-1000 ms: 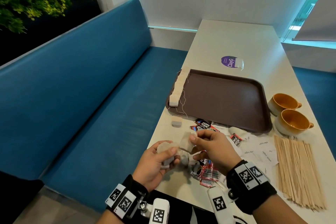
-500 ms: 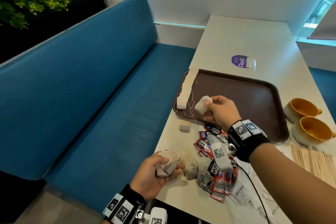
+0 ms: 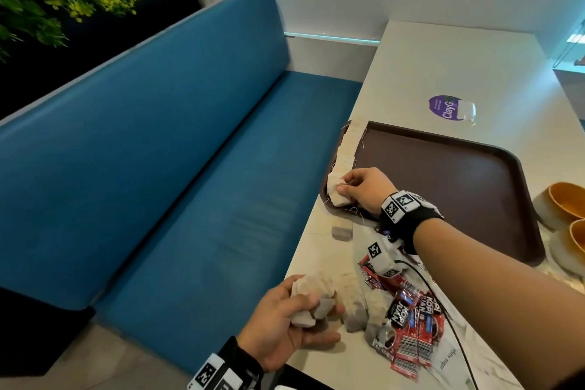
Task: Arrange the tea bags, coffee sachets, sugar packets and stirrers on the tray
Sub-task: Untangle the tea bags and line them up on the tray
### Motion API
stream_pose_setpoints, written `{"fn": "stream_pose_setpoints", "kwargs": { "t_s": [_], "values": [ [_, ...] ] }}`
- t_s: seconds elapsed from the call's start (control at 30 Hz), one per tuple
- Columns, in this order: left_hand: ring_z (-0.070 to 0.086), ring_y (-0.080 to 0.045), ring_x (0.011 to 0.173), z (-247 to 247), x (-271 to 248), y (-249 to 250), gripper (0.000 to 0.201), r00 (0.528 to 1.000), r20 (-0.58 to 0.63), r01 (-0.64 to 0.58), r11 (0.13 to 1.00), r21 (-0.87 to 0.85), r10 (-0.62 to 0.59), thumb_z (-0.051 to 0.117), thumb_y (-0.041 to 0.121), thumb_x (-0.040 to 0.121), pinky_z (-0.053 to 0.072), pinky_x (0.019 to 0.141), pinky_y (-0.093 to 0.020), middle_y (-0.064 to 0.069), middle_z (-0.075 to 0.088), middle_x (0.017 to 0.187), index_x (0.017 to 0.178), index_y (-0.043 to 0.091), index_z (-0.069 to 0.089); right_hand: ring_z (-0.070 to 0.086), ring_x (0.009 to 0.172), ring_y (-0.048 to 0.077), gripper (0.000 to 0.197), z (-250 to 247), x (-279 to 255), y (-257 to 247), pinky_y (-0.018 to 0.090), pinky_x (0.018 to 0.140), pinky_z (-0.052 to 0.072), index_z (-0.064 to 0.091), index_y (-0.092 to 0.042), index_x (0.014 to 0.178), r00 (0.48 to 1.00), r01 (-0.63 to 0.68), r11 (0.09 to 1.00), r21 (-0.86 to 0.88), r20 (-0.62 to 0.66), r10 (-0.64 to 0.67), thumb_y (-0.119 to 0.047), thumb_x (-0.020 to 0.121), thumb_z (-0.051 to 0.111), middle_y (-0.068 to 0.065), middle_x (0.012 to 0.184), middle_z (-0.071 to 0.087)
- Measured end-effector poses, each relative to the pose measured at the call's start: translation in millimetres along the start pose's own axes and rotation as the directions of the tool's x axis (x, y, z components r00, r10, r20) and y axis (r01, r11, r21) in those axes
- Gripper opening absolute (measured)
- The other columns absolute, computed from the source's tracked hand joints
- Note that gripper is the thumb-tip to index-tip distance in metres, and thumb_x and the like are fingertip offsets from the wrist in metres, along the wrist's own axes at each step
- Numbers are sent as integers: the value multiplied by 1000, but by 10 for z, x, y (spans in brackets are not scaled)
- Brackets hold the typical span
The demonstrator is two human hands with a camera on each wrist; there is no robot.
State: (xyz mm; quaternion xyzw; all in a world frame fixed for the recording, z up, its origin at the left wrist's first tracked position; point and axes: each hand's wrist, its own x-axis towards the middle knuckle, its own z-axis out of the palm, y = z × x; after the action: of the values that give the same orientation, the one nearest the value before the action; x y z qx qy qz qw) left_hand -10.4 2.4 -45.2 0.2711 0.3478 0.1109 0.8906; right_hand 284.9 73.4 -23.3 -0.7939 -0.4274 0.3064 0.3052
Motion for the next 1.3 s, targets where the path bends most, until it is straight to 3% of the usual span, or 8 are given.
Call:
{"fn": "stream_pose_setpoints", "kwargs": {
  "t_s": [0.1, 0.2, 0.37, 0.7, 0.87, 1.03, 1.17, 1.3],
  "values": [
    [63, -34, 81, -57, -1, 33, 47, 998, 57, 27, 999, -25, -25, 66, 5, 91, 50, 93, -70, -42, 61, 123, 134, -4, 49, 64, 72, 14, 15, 6, 32, 9, 33, 77, 57, 74, -20, 93, 998, -48, 998, 35, -27, 49, -34, 88, 79, 2, 90, 74],
    [70, -40, 98, -67, -5, 61, 36, 997, 73, 15, 997, -72, -10, 65, 4, 92, 46, 99, -71, -41, 59, 127, 127, -4, 60, 63, 68, 17, 23, -14, 25, 3, 39, 73, 60, 67, -23, 95, 993, -83, 992, 96, -79, 90, -31, 82, 84, 3, 89, 70],
    [66, -45, 117, 13, 20, 20, 40, 999, -21, -43, 997, -71, 42, 63, 2, 92, 61, 83, -50, -39, 61, 127, 130, -8, 54, 60, 60, 18, 21, -48, -27, 20, 39, 67, 59, 66, -19, 83, 996, -68, 996, 64, -61, 72, -16, 79, 86, 4, 78, 68],
    [69, -44, 109, 70, 34, -17, 33, 992, -91, -92, 994, -67, 85, 62, 2, 91, 64, 76, -42, -35, 68, 112, 121, -11, 58, 61, 85, 13, 11, 11, -141, -88, 26, 73, 45, 76, -24, 94, 1000, -9, 994, -109, -25, 7, -26, 84, 81, -8, 86, 63],
    [72, -42, 97, 111, 7, 1, 28, 987, -109, -132, 987, -96, 122, 57, 0, 94, 64, 74, -43, -36, 68, 111, 119, -13, 57, 63, 73, 13, 8, -128, -552, -214, 29, 70, 55, 72, -25, 95, 997, 47, 998, 43, -55, -45, -28, 88, 77, 4, 85, 69],
    [72, -43, 98, 156, -25, -40, 28, 981, -100, -168, 986, 3, 167, 57, -1, 97, 64, 74, -45, -27, 72, 107, 125, -5, 52, 63, 61, 12, 5, -126, -1361, -233, 27, 58, 55, 72, -15, 94, 993, 60, 979, 197, 92, -79, -15, 90, 75, 5, 81, 73],
    [73, -39, 97, 323, -74, -58, 34, 978, -59, -204, 979, -17, 202, 60, 0, 95, 64, 73, -44, -27, 70, 113, 127, -2, 52, 66, 68, 19, 17, 54, -1861, -43, 38, 69, 59, 71, -13, 97, 982, 15, 945, 327, 171, -75, -1, 86, 73, 6, 85, 72],
    [72, -31, 90, 522, -76, -65, 49, 967, -37, -252, 967, 39, 253, 72, 5, 83, 64, 73, -41, -21, 72, 108, 127, -1, 52, 67, 70, 24, 26, 175, -2230, 74, 30, 62, 56, 65, -5, 100, 989, -4, 865, 502, 129, -71, -13, 83, 84, 17, 92, 71]
  ]
}}
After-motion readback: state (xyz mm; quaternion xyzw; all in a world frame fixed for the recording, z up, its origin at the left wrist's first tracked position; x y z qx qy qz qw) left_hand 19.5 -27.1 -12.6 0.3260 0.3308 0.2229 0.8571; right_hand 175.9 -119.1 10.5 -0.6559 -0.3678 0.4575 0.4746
